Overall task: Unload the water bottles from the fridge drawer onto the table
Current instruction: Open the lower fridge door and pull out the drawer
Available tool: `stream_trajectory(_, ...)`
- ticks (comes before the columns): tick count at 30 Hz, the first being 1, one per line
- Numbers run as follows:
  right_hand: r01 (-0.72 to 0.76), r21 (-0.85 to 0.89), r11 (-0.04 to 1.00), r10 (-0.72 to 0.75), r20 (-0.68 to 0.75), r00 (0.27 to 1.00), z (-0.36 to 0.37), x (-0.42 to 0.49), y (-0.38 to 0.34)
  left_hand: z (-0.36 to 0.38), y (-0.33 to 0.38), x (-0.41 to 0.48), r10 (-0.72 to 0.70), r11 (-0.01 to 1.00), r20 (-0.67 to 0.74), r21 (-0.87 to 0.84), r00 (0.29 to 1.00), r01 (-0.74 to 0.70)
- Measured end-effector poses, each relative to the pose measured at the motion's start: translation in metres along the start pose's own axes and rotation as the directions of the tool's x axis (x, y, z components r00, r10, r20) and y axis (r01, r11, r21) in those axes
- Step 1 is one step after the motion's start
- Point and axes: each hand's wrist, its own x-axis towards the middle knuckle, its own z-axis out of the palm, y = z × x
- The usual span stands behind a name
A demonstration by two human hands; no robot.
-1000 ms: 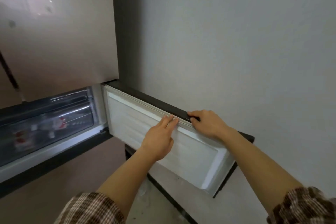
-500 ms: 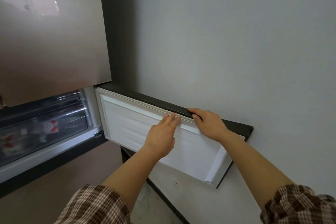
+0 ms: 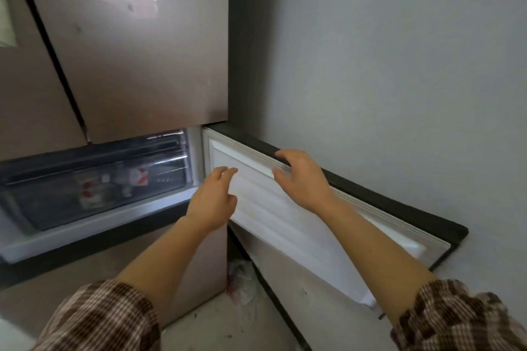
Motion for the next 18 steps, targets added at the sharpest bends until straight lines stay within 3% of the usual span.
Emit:
stream_trajectory(5, 0.068, 0.124, 0.990, -0.089, 0.173, 0.981, 0.086, 0.036, -0.073, -0.032, -0.093, -0.021, -0.288, 0.958, -0.005, 0.006, 0.958, 0.288)
stream_trajectory(10, 0.055, 0.211, 0.976, -0.126, 0.338, 0.932, 0.180, 0.077, -0.131, -0.052, -0.182, -0.032, -0.555, 0.828, 0.001, -0.099, 0.832, 0.552)
stream_trajectory(15, -0.101, 0.325, 0.940, -0.073, 0.481, 0.874, 0.265, 0.125, -0.177, -0.072, -0.268, -0.015, -0.699, 0.691, -0.006, -0.264, 0.715, 0.673)
stream_trajectory(18, -0.278, 0.411, 0.868, 0.033, 0.512, 0.858, 0.304, 0.154, -0.197, -0.080, -0.309, 0.002, -0.812, 0.482, 0.039, -0.517, 0.583, 0.707)
